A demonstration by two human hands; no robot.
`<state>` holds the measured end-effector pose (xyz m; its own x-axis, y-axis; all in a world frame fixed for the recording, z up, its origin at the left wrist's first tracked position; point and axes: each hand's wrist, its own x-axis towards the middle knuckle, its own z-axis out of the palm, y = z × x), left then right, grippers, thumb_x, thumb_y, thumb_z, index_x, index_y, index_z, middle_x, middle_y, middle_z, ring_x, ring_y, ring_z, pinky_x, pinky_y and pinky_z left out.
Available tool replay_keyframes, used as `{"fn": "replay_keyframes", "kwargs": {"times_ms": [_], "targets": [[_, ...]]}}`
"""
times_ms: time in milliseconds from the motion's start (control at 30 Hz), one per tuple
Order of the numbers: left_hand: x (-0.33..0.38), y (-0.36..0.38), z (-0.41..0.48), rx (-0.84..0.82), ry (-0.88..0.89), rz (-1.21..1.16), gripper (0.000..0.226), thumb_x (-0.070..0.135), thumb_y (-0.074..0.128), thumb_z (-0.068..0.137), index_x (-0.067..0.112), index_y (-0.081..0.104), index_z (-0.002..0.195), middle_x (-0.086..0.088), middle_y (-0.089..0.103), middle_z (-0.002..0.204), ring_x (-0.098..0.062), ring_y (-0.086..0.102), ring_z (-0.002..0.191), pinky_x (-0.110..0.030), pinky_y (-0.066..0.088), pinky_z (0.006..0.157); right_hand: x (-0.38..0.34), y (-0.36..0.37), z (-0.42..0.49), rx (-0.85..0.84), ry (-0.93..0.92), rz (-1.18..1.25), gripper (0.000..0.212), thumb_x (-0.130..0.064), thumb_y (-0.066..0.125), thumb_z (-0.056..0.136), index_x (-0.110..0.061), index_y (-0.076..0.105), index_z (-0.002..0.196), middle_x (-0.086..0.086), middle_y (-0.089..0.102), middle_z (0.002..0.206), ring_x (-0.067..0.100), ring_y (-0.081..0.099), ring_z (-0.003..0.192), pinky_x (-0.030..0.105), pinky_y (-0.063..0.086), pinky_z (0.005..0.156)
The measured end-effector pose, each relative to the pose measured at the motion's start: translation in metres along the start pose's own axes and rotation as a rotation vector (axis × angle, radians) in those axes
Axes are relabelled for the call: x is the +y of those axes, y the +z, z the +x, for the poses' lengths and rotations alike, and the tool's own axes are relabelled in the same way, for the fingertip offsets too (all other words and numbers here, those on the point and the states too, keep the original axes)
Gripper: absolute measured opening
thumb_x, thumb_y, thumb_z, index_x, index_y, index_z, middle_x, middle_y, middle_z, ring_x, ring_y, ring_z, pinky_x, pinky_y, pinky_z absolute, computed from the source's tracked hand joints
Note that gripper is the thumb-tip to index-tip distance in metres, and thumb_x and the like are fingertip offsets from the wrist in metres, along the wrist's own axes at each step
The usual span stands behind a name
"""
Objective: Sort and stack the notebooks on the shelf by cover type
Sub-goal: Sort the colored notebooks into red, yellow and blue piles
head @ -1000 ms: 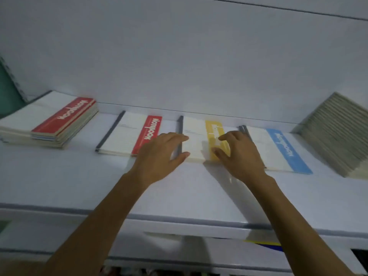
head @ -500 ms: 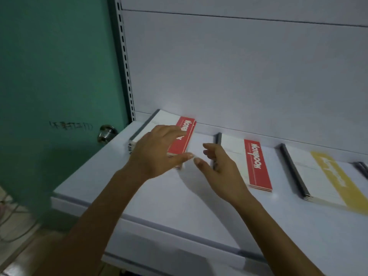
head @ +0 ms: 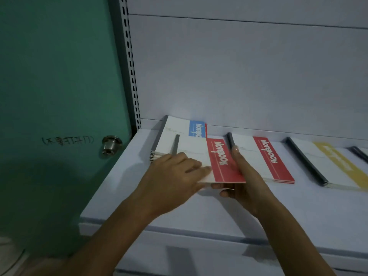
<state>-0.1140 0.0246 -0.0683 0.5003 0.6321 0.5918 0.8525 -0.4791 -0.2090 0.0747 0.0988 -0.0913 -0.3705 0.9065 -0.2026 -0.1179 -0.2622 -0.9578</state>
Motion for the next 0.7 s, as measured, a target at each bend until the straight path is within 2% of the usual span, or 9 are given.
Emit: {"fn": "replay_keyframes", "kwargs": {"times_ms": [100,200,267,300,400,433,500,567,700], "targets": [[0.005,-0.004,0.005,0.005,-0.024,-0.267,0.051,0.059,0.041,0.089,0.02,0.072,0.102,0.006,0.074,0.091,-0.009,0.069,0.075,-0.019,0.05,0.065,0.002,-0.012,-0.008,0.033,-0.015,-0.04,0.031,-0.036,0.062,0.083,-0.022,0.059,0.111,0.0,0.075,0.09,0.022,0.073,0.08,0.03,0.057,0.058],[-0.023,0.005,0.015,0.169,-0.346,-0.381,0.049,0.053,0.03,0.097,0.023,0.068,0.107,0.003,0.074,0.09,-0.008,0.066,0.072,-0.018,0.05,0.06,0.006,-0.022,-0.014,0.098,-0.021,-0.043,0.016,-0.027,0.06,0.089,-0.025,0.062,0.105,-0.003,0.075,0.091,0.021,0.073,0.081,0.029,0.057,0.056],[-0.056,0.023,0.022,0.176,-0.686,-0.421,0.044,0.047,0.034,0.099,0.022,0.053,0.129,-0.003,0.065,0.119,-0.019,0.062,0.103,-0.04,0.053,0.082,0.008,-0.027,-0.019,0.168,-0.028,-0.04,0.013,-0.028,0.06,0.089,-0.026,0.063,0.103,-0.004,0.075,0.09,0.021,0.073,0.079,0.029,0.057,0.056],[-0.07,0.031,0.023,0.085,-0.856,-0.463,0.053,0.048,0.04,0.096,0.019,0.038,0.141,-0.006,0.053,0.137,-0.024,0.051,0.122,-0.047,0.045,0.097,0.01,-0.028,-0.021,0.202,-0.036,-0.035,0.013,-0.028,0.061,0.089,-0.027,0.063,0.102,-0.005,0.075,0.09,0.02,0.073,0.078,0.03,0.056,0.057],[-0.092,0.051,0.017,-0.222,-1.178,-0.758,0.101,0.056,0.06,0.082,0.013,0.001,0.151,-0.007,0.017,0.158,-0.026,0.022,0.142,-0.041,0.025,0.114,0.011,-0.031,-0.025,0.274,-0.065,-0.012,0.013,-0.029,0.062,0.089,-0.029,0.062,0.101,-0.005,0.075,0.089,0.021,0.073,0.077,0.034,0.057,0.06],[-0.093,0.054,0.015,-0.243,-1.218,-0.878,0.102,0.051,0.066,0.081,0.012,0.003,0.151,-0.005,0.019,0.157,-0.024,0.026,0.14,-0.036,0.028,0.111,0.011,-0.033,-0.026,0.286,-0.072,-0.013,0.013,-0.029,0.062,0.088,-0.029,0.061,0.101,-0.005,0.075,0.089,0.021,0.073,0.078,0.035,0.057,0.062],[-0.098,0.057,0.01,-0.205,-1.196,-1.09,0.074,0.031,0.069,0.084,0.012,0.031,0.145,-0.005,0.042,0.146,-0.02,0.048,0.123,-0.028,0.041,0.096,0.009,-0.037,-0.028,0.306,-0.084,-0.031,0.012,-0.029,0.062,0.089,-0.029,0.061,0.101,-0.004,0.075,0.09,0.022,0.073,0.078,0.037,0.057,0.066],[-0.101,0.053,0.006,-0.167,-1.113,-1.119,0.051,0.014,0.066,0.087,0.012,0.048,0.134,-0.005,0.056,0.133,-0.017,0.056,0.109,-0.023,0.044,0.084,0.007,-0.041,-0.029,0.323,-0.097,-0.047,0.015,-0.03,0.062,0.089,-0.029,0.061,0.103,-0.002,0.075,0.094,0.023,0.073,0.08,0.041,0.058,0.071],[-0.091,0.037,0.0,0.08,-1.008,-0.916,0.044,0.007,0.057,0.092,0.016,0.043,0.133,0.004,0.057,0.121,-0.012,0.056,0.106,-0.026,0.045,0.084,0.0,-0.055,-0.032,0.364,-0.13,-0.09,0.022,-0.032,0.06,0.089,-0.027,0.059,0.111,0.001,0.073,0.099,0.025,0.072,0.083,0.041,0.057,0.071]]}}
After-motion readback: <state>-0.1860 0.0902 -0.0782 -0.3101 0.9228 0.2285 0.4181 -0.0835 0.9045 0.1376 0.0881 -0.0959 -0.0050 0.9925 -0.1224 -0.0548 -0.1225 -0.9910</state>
